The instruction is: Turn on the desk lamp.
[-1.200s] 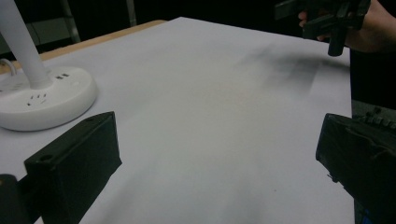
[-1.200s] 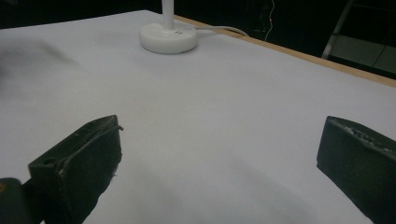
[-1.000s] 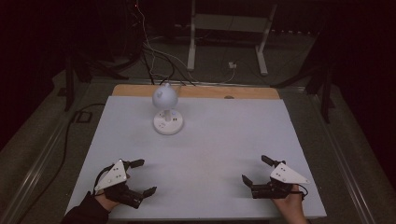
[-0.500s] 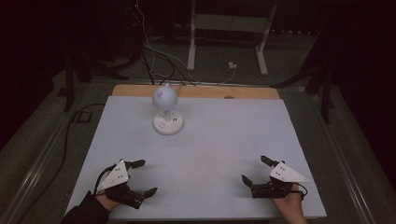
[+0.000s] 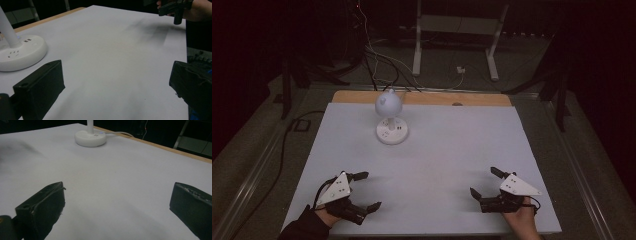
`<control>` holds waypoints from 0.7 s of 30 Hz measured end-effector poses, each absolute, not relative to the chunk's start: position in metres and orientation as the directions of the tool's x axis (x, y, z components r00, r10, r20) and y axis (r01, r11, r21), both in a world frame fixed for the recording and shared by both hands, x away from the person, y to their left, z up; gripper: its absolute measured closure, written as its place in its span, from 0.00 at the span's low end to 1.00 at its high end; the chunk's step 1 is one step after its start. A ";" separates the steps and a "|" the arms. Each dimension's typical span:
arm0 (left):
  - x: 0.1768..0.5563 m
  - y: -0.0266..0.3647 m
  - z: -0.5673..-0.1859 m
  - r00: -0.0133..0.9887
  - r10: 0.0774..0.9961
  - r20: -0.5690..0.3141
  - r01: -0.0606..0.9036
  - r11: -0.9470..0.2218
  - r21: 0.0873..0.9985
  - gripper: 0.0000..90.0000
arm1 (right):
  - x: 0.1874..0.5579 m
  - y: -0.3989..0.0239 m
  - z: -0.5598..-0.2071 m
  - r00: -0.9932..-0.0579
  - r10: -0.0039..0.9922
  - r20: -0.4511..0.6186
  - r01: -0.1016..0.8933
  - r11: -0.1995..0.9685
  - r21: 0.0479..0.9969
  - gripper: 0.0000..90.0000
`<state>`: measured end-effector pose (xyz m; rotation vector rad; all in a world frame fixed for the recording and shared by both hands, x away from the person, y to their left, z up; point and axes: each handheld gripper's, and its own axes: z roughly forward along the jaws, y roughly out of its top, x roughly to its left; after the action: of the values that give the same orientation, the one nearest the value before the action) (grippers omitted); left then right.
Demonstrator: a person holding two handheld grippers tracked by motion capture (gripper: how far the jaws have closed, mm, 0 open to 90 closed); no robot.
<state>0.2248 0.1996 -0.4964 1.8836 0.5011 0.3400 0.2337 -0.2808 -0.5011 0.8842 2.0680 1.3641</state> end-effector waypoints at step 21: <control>0.227 0.190 -0.473 0.882 0.472 -0.023 0.178 -0.288 0.941 0.00 | 0.233 -0.280 -0.499 -0.659 0.750 -0.060 0.229 0.276 0.934 0.00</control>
<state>0.2272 0.1901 -0.4731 1.8656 0.4837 0.3083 0.2329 -0.2799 -0.4993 0.8777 2.0519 1.3769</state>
